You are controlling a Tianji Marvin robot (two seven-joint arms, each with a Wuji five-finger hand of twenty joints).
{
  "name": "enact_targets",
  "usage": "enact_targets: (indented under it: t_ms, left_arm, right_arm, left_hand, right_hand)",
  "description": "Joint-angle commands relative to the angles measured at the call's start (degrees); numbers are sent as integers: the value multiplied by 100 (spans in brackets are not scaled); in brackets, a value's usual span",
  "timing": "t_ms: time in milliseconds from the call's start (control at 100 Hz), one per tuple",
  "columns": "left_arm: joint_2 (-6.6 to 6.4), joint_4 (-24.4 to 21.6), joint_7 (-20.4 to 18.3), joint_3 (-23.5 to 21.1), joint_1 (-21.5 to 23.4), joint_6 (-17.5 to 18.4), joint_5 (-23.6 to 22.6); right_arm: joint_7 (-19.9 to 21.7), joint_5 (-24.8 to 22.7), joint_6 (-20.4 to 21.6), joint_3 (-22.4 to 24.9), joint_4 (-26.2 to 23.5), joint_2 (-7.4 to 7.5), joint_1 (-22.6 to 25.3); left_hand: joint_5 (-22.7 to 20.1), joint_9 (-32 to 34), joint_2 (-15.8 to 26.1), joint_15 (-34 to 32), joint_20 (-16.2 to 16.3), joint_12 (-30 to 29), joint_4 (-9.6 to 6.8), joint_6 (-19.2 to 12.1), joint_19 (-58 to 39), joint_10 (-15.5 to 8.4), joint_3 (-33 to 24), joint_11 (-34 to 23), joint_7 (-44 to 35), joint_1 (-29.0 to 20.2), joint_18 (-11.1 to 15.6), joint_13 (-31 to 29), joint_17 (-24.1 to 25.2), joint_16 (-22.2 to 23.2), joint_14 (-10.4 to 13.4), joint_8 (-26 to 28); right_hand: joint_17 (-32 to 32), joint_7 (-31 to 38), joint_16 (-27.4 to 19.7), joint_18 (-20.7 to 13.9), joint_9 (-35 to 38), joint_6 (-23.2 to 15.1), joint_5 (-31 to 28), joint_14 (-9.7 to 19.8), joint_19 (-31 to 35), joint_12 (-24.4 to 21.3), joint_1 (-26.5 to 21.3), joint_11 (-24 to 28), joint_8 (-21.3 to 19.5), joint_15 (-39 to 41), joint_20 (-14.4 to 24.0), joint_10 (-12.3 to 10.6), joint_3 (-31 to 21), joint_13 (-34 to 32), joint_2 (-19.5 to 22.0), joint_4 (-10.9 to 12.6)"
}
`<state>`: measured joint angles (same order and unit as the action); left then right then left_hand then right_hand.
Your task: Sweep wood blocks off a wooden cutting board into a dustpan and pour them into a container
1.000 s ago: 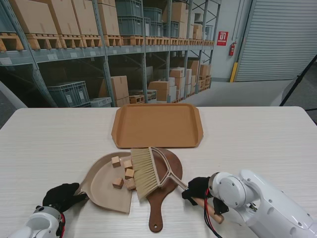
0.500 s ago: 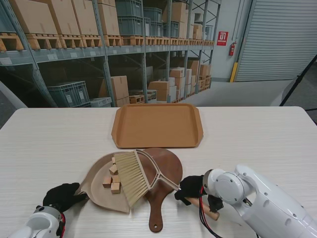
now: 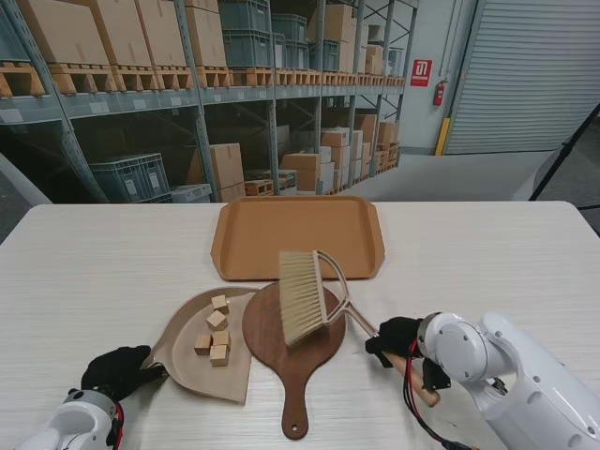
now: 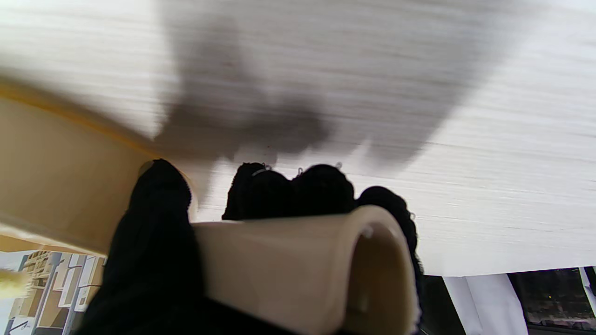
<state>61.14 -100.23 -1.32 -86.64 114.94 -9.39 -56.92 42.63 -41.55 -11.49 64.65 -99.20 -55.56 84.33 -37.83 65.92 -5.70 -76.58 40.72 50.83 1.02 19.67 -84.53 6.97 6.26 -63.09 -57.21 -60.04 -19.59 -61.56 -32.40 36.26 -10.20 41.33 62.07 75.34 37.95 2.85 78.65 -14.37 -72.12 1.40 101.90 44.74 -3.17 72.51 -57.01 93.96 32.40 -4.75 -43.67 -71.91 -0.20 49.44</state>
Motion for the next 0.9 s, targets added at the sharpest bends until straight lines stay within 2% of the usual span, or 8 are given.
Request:
enact_targets:
  t_ms: [0, 510, 890]
  left_arm:
    - [17, 63, -134, 43, 45, 18, -3]
    - [10, 75, -181, 49, 22, 29, 2]
    - [4, 79, -216, 57, 1, 52, -4]
  right_arm:
    - [18, -56, -156, 98, -31, 24, 68]
    - [-342, -932, -1033, 1020, -89, -104, 464]
    - [-557, -1402, -1657, 1268, 373, -142, 511]
  left_hand:
    - [-896, 449, 579, -483, -59, 13, -99, 111, -330, -675, -666, -1247, -131, -813, 0, -547, -8, 113, 926, -54]
    - [-895, 448, 589, -482, -59, 12, -95, 109, -329, -678, -652, -1254, -140, -815, 0, -547, -6, 116, 926, -47]
    - [-892, 448, 590, -481, -59, 12, -95, 105, -329, -682, -647, -1257, -142, -820, 0, -547, -6, 117, 926, -43]
  right_hand:
    - [453, 191, 66, -1427, 427, -281, -408, 425, 1807, -12, -719, 154, -126, 656, -82, 253, -4628, -171, 3535, 446]
    - [442, 221, 54, -1385, 424, -244, -413, 391, 1807, -16, -695, 171, -120, 666, -108, 282, -4628, -167, 3611, 415]
    - [441, 230, 29, -1370, 424, -219, -415, 352, 1807, -24, -654, 171, -109, 654, -111, 309, -4628, -169, 3703, 351]
